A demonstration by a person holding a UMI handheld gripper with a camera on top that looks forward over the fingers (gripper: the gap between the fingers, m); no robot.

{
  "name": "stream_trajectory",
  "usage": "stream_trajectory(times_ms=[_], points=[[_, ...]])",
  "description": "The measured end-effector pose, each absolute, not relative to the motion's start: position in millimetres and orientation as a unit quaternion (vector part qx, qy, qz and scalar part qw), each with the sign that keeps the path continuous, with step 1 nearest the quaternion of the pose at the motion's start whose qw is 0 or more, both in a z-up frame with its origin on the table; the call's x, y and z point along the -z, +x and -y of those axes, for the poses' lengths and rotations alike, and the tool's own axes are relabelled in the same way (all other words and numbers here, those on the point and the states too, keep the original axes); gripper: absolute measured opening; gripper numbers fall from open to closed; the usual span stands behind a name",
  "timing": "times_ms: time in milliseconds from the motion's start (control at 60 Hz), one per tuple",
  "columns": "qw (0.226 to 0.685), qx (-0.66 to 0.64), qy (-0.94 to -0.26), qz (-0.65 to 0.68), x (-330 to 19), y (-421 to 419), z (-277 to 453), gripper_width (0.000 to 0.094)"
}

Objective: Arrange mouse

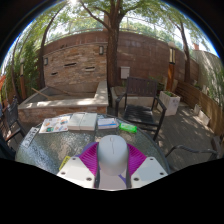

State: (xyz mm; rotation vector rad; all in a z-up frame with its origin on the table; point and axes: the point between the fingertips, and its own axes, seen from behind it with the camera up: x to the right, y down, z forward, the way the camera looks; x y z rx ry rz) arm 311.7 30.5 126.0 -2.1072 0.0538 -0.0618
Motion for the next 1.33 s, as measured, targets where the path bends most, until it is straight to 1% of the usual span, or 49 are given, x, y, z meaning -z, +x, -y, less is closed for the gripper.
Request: stream_trajectory(times_ms=[50, 83, 167, 183, 283, 317, 350, 367, 400, 450, 500, 517, 550, 567, 633, 733, 833, 917, 950, 1033, 1167, 1333], points=[[0.466, 0.018, -0.885, -0.018, -83.8, 304.7, -40.4, 0.0351], [0.449, 0.014, -0.893, -0.015, -59.1, 300.8, -41.1, 0.0371], [0.419, 0.01, -0.908, -0.008, -21.2, 297.0, -49.3, 0.0416], [0.414, 0.008, -0.91, -0.006, -7.7, 295.3, -47.1, 0.0436], [0.387, 0.0, -0.922, 0.001, 16.3, 291.0, -46.9, 0.0523], [0.399, 0.0, -0.917, 0.004, 10.4, 289.3, -49.5, 0.0577], [0.403, -0.002, -0.915, 0.01, 6.1, 287.1, -49.6, 0.0689], [0.402, -0.002, -0.915, 0.013, -4.0, 289.7, -51.8, 0.0751], [0.402, 0.002, -0.916, 0.018, -3.4, 287.3, -49.6, 0.0863], [0.4, 0.009, -0.916, 0.02, -9.7, 287.6, -43.5, 0.0822], [0.406, 0.013, -0.914, 0.017, -22.6, 287.2, -37.0, 0.0839], [0.407, 0.013, -0.913, 0.018, -35.4, 287.9, -33.2, 0.0845], [0.412, 0.014, -0.911, 0.016, -46.3, 286.8, -25.8, 0.085], [0.415, 0.014, -0.91, 0.015, -58.7, 289.0, -22.7, 0.0854], [0.423, 0.02, -0.906, 0.011, -80.3, 284.1, -1.9, 0.0849], [0.439, 0.033, -0.898, 0.006, -124.6, 280.9, 38.0, 0.0852], [0.449, 0.044, -0.892, 0.003, -160.6, 271.7, 84.9, 0.0862], [0.453, 0.054, -0.89, 0.003, -181.0, 262.2, 125.0, 0.0859], [0.457, 0.057, -0.888, 0.004, -188.1, 257.7, 138.9, 0.0845], [0.461, 0.063, -0.885, 0.005, -200.0, 247.8, 175.2, 0.0848], [0.45, 0.057, -0.891, 0.006, -203.8, 233.8, 224.0, 0.0846], [0.455, 0.06, -0.889, -0.004, -210.6, 230.3, 245.7, 0.0852]])
